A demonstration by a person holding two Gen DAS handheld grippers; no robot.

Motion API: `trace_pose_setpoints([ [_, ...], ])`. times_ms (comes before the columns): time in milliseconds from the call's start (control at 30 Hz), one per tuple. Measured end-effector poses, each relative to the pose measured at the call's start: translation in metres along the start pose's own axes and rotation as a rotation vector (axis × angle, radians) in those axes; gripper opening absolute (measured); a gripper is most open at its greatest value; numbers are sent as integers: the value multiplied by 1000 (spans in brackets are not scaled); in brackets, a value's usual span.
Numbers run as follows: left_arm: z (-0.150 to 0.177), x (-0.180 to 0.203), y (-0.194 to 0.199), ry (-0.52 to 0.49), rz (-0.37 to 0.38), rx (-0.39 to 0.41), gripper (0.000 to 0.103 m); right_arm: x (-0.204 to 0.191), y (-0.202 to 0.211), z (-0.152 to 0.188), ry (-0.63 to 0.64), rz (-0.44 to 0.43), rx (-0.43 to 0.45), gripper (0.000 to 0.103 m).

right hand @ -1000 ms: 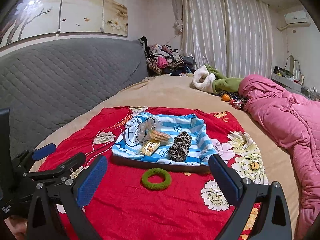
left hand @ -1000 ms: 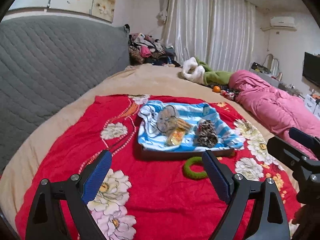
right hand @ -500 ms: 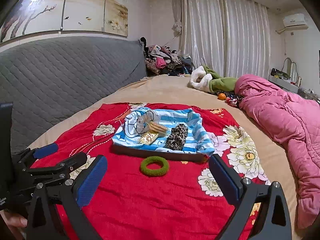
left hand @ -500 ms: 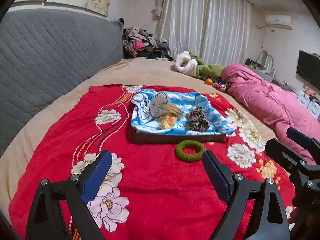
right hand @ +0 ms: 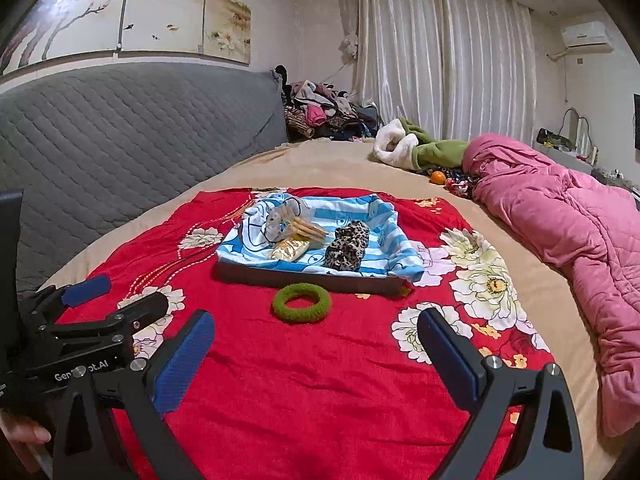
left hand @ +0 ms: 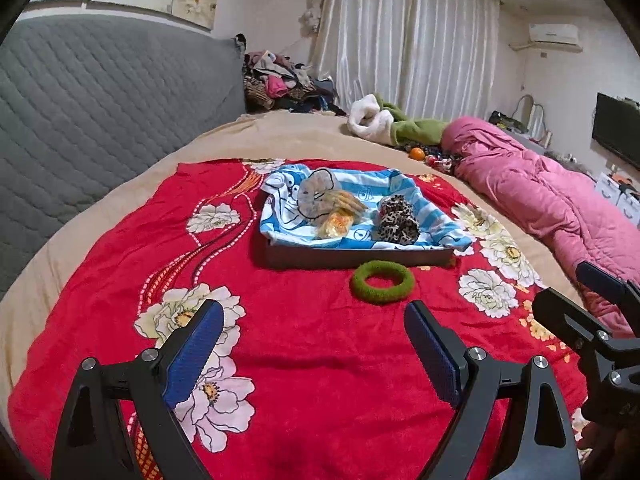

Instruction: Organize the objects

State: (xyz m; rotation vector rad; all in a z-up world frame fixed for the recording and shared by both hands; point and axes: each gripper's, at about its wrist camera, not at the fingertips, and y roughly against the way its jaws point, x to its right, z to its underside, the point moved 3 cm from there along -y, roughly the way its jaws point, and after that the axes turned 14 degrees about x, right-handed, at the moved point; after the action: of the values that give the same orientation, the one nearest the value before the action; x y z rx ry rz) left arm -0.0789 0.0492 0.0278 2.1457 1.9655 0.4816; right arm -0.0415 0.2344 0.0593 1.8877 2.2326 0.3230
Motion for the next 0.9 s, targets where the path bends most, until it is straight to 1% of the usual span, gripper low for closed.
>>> trace_pose_setpoints([
  [100,3,-2,-6,19,21,-25,92,3,-1,0,-5,0,3,102],
  [233,7,-4,-12,46,49,-24,92,6,-4,3,-4,2,11,102],
  [300,9,-5,-16,62,55,-24,92,6,-7,7,-8,1,6,102],
  [400,15,-5,-26,60,64,-56,92,8,-10,12,-16,-6,8,102],
  [433,16,-6,-27,65,65,-53,92,9,-11,14,-16,-7,8,102],
  [467,18,-6,-29,64,63,-47,92,9,-12,15,-16,-6,7,102],
  [567,24,-6,-36,57,43,-69,92,12,-17,22,-21,-5,-6,102],
  [600,25,-5,-38,50,33,-91,92,13,-19,24,-23,-2,-10,102],
  [633,28,-4,-42,16,-2,-118,93,15,-20,26,-26,-1,-13,102],
  [700,29,0,-44,-33,-27,-104,93,17,-23,31,-35,0,-25,102],
  [733,30,0,-44,-39,-35,-96,93,18,-24,32,-36,0,-30,102],
  [800,31,-1,-45,-12,-16,-102,93,18,-27,37,-34,-1,-39,102],
  [900,32,0,-46,-24,-31,-92,93,19,-29,40,-25,5,-52,102],
])
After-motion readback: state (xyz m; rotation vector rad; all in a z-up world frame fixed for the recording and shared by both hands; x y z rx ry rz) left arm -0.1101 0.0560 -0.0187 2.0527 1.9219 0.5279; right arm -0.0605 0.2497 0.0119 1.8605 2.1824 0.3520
